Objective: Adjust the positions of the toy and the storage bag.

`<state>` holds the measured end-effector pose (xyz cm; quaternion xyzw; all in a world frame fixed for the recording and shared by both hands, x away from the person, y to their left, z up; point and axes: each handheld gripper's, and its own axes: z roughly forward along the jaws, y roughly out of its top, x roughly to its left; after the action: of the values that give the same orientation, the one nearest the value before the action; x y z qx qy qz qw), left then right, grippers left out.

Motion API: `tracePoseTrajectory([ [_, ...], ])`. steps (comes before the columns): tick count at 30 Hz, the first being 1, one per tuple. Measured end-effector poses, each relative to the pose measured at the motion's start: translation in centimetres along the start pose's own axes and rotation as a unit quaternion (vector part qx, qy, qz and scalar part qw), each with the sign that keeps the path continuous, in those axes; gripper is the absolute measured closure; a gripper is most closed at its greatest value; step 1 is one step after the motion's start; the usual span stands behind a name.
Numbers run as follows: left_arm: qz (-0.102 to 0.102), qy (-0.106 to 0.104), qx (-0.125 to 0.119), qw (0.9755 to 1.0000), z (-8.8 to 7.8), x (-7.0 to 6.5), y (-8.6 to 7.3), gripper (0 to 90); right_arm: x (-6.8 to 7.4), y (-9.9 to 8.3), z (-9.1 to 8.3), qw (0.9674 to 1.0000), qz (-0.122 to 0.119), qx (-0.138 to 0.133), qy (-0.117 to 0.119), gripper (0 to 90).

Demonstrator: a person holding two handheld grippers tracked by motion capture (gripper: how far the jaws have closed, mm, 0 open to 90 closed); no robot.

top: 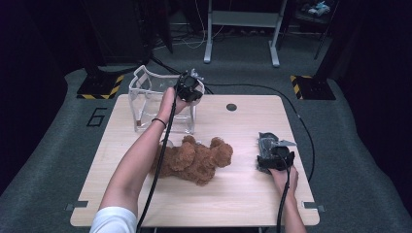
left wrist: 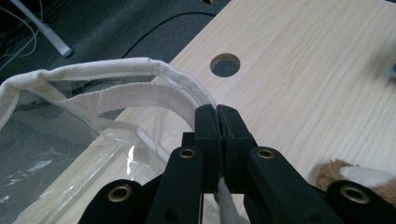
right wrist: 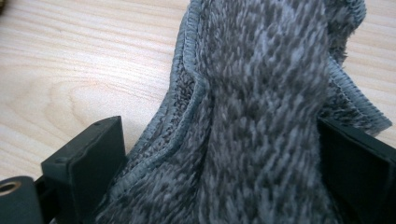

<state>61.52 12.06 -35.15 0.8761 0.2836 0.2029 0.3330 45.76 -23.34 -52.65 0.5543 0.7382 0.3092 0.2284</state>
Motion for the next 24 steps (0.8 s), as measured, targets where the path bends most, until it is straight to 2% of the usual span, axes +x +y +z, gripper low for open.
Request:
tracePoseTrajectory([
  [12, 0.027, -0.023, -0.007, 0.9994, 1.1, -2.7, 1.7, 87.1, 0.0, 0.0, 0.0, 1.0, 0.003, 0.001, 0.001, 3.6],
  [24, 0.031, -0.039, -0.016, 0.9986, 1.8, -4.6, 3.0, 87.0, 0.1, 0.0, -0.1, 1.0, 0.005, 0.0, 0.0, 3.7],
])
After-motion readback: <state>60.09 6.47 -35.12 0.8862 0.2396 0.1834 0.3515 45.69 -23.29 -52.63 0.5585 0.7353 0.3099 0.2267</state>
